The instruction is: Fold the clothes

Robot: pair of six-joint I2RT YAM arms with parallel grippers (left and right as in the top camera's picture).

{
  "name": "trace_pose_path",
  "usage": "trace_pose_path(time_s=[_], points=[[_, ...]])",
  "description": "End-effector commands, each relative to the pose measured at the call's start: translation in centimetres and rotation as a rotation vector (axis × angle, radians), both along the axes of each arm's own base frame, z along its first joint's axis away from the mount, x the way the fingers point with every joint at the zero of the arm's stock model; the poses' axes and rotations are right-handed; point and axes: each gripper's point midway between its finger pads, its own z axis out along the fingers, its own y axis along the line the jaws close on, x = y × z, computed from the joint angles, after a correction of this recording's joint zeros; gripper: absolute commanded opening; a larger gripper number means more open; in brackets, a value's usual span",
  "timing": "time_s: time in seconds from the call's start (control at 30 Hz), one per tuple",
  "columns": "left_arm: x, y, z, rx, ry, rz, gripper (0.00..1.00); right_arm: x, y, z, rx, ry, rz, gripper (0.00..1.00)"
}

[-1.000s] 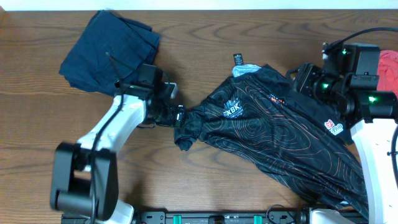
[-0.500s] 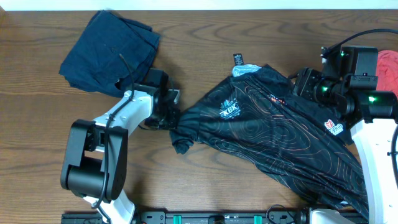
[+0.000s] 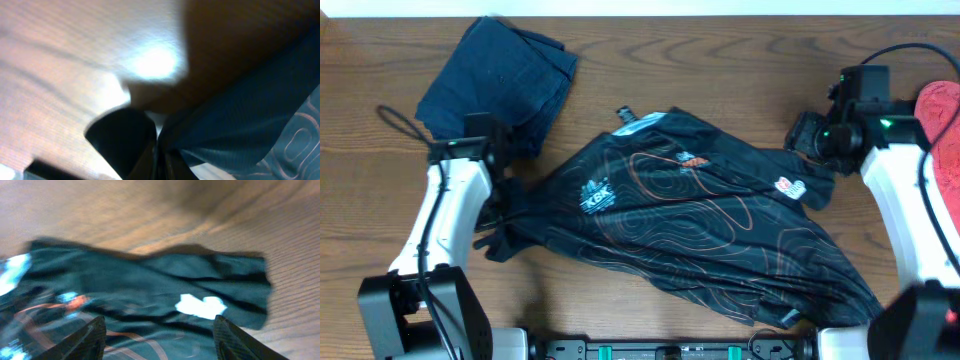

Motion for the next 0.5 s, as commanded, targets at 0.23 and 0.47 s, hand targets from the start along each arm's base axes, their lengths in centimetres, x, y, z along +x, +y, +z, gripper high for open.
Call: trace_pose_path(time_s=[0.23, 0.47], points=[[-0.1, 0.8, 0.8, 0.01, -0.015, 0.078, 0.44, 0.6, 5.2, -7.9, 0.214, 0.162, 0.207, 0.79], [-0.1, 0.1, 0.7, -0.031, -0.016, 0.079, 0.47, 1.3, 8.2, -11.9, 0.217, 0.19, 0.286, 0.8]])
